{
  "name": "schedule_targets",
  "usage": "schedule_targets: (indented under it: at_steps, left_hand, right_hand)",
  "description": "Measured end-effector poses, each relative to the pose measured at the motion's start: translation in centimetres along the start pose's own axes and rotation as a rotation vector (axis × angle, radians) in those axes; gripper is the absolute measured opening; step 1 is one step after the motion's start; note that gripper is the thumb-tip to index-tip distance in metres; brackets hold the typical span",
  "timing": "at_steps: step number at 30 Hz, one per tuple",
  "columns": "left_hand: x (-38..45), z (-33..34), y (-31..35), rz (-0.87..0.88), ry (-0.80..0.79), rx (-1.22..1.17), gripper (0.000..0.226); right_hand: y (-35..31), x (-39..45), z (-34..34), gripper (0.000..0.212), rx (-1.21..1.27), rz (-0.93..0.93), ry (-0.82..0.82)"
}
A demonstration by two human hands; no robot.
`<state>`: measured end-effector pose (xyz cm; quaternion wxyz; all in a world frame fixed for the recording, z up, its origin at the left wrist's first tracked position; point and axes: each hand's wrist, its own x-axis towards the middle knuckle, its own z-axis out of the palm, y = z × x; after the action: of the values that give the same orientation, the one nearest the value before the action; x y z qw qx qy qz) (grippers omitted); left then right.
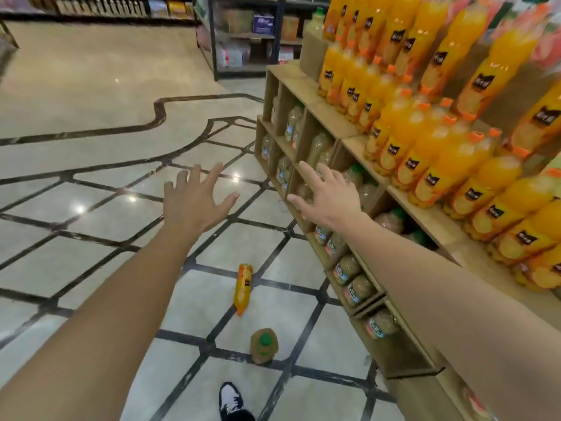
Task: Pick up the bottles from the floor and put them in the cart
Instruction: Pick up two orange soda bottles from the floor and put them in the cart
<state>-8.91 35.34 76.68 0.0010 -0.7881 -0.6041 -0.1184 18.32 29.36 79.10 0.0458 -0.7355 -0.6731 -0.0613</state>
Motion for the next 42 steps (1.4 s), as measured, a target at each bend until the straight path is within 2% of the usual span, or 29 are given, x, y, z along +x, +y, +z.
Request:
schedule_targets:
  at_steps: [3,9,18,24,29,36,42]
  left_hand:
    - [3.1,2.8,-3.0,-0.008,-0.03,-0.017,0.08]
    - [8.4,4.7,-8.4,-0.071,-0.046,-0.007,0.079]
    - [9.2,4.3,-13.7,-0.145,-0.015,0.023,0.077]
    - [8.4,5.4,-18.3,-0.161,-0.031,0.01,0.079]
    - [7.9,7.7,-24.4,-0.138,-0.058,-0.001,0.08]
    - [6.3,17.1,-29.9,-0.116,-0.126,0.006,0.079]
    - [5.2,32.5,-32.8,-0.105,-0.163,0.054,0.079]
  right_hand:
    - [-1.6,3.7,2.7,0.08,-0.01,-0.026,-0.052]
    - [-4.7,10.4,4.9,0.081,0.009,-0.094,-0.03]
    - [-9.5,15.9,6.2,0.079,0.048,-0.168,-0.028]
    - [-14.2,16.7,8.1,0.08,0.037,-0.134,-0.049]
    - [-18.8,16.3,11.6,0.08,0.039,-0.035,-0.07]
    - [-22.3,14.5,21.9,0.083,0.095,0.081,-0.11]
    - [-22.7,14.1,38.4,0.081,0.113,0.141,-0.18]
